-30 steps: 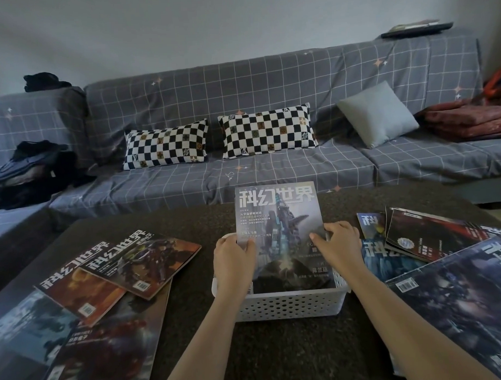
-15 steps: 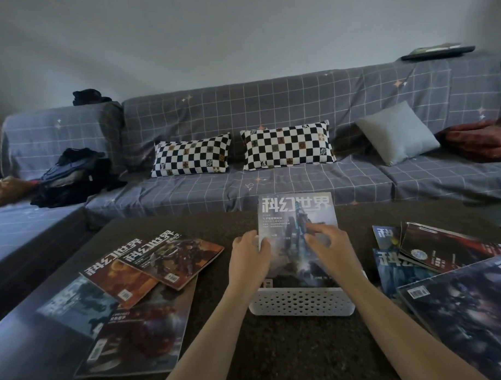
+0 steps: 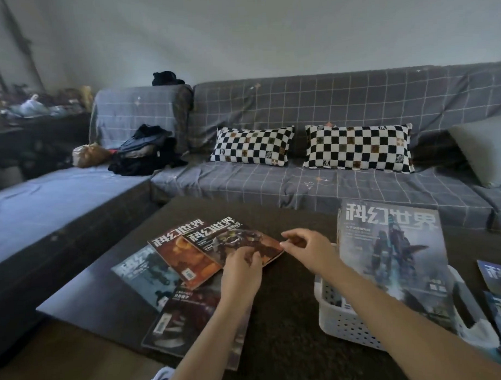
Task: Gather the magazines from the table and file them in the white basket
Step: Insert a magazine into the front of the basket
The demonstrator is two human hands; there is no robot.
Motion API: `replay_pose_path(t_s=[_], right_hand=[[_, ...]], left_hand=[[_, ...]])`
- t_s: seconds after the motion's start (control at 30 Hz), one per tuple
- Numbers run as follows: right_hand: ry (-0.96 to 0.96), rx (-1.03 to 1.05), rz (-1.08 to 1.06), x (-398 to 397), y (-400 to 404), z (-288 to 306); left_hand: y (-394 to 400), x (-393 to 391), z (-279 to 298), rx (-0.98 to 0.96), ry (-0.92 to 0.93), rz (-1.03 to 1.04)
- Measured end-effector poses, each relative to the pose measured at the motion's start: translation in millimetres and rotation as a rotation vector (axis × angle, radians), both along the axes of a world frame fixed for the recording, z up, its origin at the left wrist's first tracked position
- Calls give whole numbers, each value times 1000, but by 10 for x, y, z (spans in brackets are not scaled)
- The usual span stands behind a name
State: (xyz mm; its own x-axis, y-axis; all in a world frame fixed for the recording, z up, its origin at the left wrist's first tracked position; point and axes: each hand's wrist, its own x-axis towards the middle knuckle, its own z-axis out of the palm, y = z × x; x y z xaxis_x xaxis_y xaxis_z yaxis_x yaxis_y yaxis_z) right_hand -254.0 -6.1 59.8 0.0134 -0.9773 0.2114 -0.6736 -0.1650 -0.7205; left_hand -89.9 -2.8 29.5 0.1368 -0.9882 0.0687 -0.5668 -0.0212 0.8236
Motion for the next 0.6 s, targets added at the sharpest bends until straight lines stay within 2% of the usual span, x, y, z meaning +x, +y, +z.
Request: replay_pose_path(t_s=[0.17, 0.4, 0.47, 0.6], right_hand=[[152, 209, 42, 266, -664, -217], [425, 450, 40, 476, -1349, -541], [437, 542, 26, 487, -1492, -579], [493, 618, -45, 497, -1652, -650]], left_hand=[[-289, 316, -279, 127, -106, 124], [-561, 451, -555, 88, -86, 193], [-596, 433, -587, 95, -107, 195], [-646, 407, -601, 92, 23, 232]])
